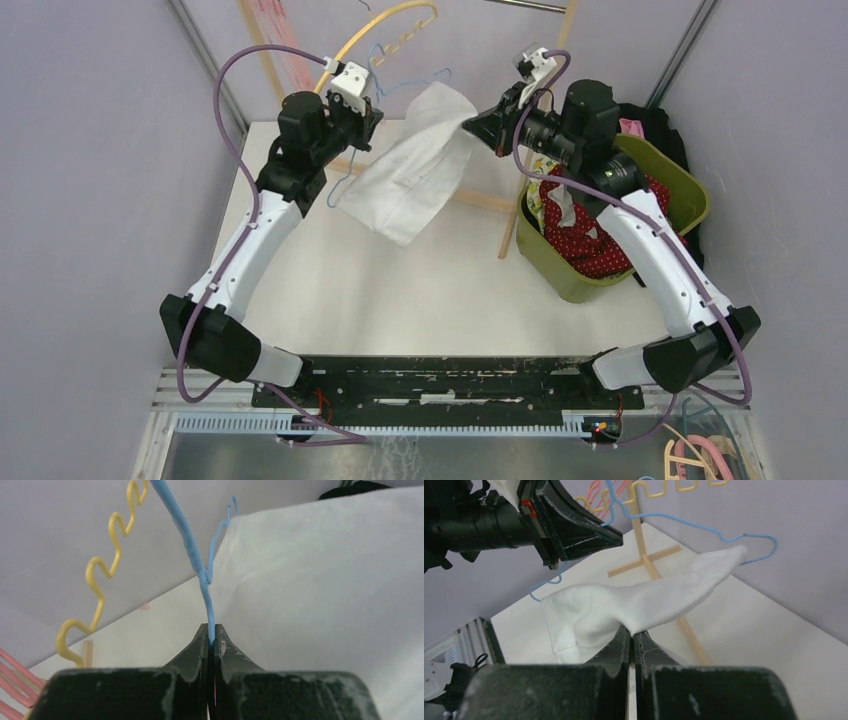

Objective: Remove the skirt from the hanger

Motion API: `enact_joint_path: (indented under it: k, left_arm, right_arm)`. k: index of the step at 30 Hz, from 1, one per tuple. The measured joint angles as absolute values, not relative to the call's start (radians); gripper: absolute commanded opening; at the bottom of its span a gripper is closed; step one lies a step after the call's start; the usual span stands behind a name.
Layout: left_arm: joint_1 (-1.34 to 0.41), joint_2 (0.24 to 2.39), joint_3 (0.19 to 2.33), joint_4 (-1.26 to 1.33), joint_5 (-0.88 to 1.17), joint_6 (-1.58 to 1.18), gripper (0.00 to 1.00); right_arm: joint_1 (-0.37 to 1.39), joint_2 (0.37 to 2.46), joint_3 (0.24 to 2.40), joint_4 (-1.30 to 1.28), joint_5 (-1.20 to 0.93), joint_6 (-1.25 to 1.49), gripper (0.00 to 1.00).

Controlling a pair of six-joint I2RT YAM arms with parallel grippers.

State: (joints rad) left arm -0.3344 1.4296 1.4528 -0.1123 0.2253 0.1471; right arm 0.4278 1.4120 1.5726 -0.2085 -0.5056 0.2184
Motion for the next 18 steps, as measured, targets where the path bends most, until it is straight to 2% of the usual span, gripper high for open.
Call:
enact_joint_path:
  k: [18]
  left_arm:
    - [-0.334, 1.430, 1.453, -0.126, 0.190, 0.163, 0.03]
  right_arm:
    - [0.408, 1.196, 1.655, -0.271, 0.164, -0.089, 0.01]
